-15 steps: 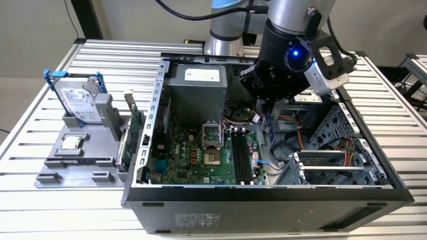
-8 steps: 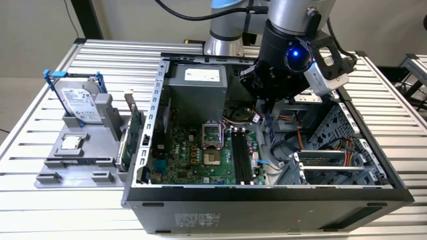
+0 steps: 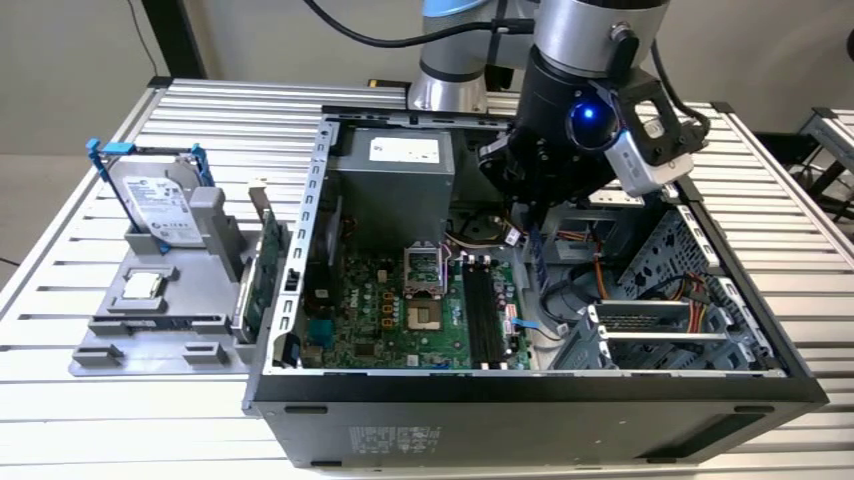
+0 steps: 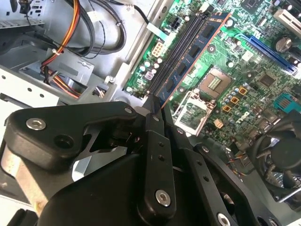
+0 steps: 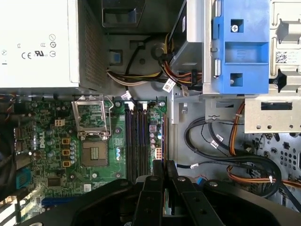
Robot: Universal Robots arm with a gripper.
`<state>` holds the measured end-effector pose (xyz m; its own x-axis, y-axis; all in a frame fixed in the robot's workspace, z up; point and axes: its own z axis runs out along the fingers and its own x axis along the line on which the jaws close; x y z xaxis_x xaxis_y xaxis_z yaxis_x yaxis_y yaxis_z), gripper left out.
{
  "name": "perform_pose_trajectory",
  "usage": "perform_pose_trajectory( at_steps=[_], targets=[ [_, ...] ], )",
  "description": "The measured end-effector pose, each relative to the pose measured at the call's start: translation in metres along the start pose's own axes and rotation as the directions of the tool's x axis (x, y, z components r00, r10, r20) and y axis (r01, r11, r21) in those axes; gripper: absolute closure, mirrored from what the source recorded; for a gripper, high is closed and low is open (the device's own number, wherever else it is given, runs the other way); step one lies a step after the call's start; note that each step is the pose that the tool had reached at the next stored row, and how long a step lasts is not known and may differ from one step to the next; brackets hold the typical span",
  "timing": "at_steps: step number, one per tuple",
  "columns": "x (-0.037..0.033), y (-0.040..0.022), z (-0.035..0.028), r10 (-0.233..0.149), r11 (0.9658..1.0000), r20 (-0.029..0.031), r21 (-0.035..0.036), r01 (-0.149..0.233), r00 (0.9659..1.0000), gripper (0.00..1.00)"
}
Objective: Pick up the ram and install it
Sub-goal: 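Insert the ram into the slot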
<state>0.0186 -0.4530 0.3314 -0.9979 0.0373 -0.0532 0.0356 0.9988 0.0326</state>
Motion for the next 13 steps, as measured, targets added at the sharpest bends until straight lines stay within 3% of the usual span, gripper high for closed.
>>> perform_pose_trajectory(
  at_steps=[13],
  targets=[
    [0.0010,-0.0006,0.0177,-0.015,0.9999,-0.0003,-0.0003,0.015,0.9999,1.00]
  ],
)
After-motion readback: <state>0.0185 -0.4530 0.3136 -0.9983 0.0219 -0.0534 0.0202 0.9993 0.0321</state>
